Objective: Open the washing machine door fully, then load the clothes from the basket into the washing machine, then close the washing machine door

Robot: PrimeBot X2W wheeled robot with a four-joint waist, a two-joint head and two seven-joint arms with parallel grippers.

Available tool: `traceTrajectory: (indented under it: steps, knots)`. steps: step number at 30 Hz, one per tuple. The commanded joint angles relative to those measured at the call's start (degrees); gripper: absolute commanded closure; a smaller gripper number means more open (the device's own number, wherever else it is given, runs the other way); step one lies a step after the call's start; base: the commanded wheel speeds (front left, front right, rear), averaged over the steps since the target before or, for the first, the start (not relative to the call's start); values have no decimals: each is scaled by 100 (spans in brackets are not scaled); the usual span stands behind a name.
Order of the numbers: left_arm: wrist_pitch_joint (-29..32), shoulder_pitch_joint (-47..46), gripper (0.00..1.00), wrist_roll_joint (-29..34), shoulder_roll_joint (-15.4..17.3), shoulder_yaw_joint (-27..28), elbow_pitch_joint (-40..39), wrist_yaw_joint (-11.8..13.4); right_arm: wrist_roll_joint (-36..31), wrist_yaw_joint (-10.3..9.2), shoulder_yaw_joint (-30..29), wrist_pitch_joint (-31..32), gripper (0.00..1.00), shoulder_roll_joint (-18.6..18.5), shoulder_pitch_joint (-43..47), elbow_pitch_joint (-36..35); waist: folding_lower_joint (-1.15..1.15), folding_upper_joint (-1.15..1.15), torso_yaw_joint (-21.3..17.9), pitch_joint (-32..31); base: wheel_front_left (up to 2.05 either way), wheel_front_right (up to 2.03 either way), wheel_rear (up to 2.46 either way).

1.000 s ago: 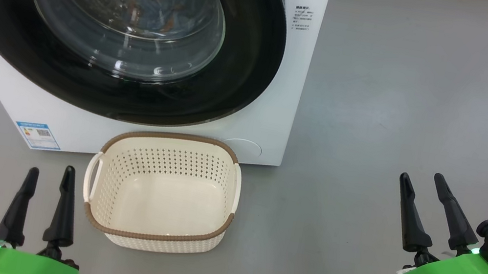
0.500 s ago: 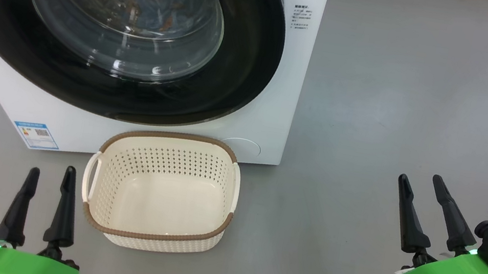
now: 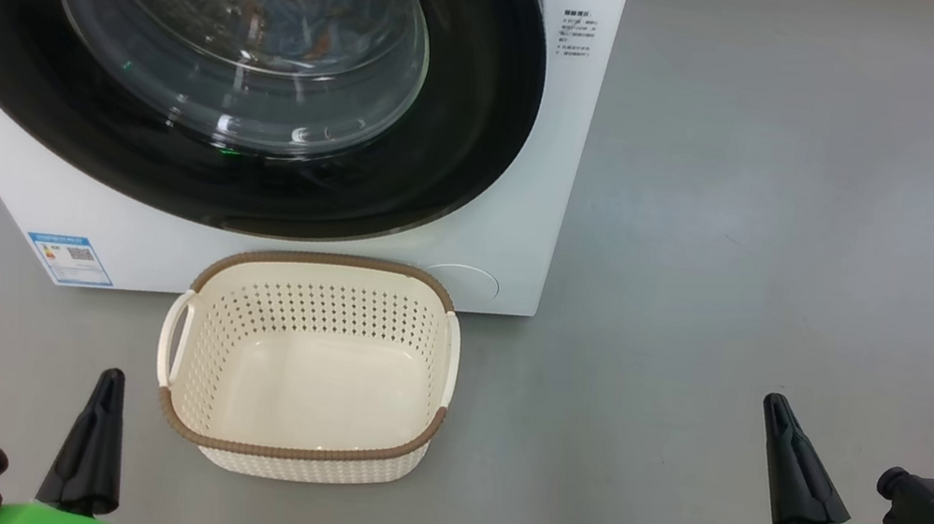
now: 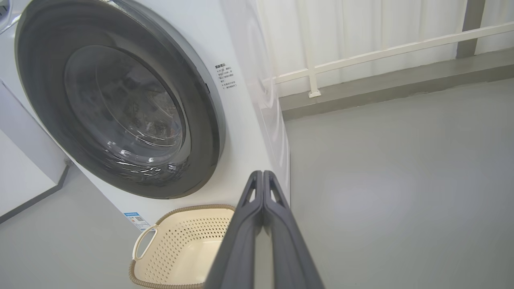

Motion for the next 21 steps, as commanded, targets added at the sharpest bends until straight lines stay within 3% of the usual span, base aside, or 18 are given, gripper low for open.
traceTrajectory:
  steps: [1, 21]
  knots:
    - [39, -125, 100, -122, 62, 62, -133, -6, 194, 0, -75, 36, 100, -49, -158, -156, 7, 0, 3, -7, 0, 0, 0]
    - [388, -145, 100, -1156, -8, 227, -152, -19, 1291, 0, -341, 364, 100, 73, -94, -217, -1, 0, 32, -59, 0, 0, 0]
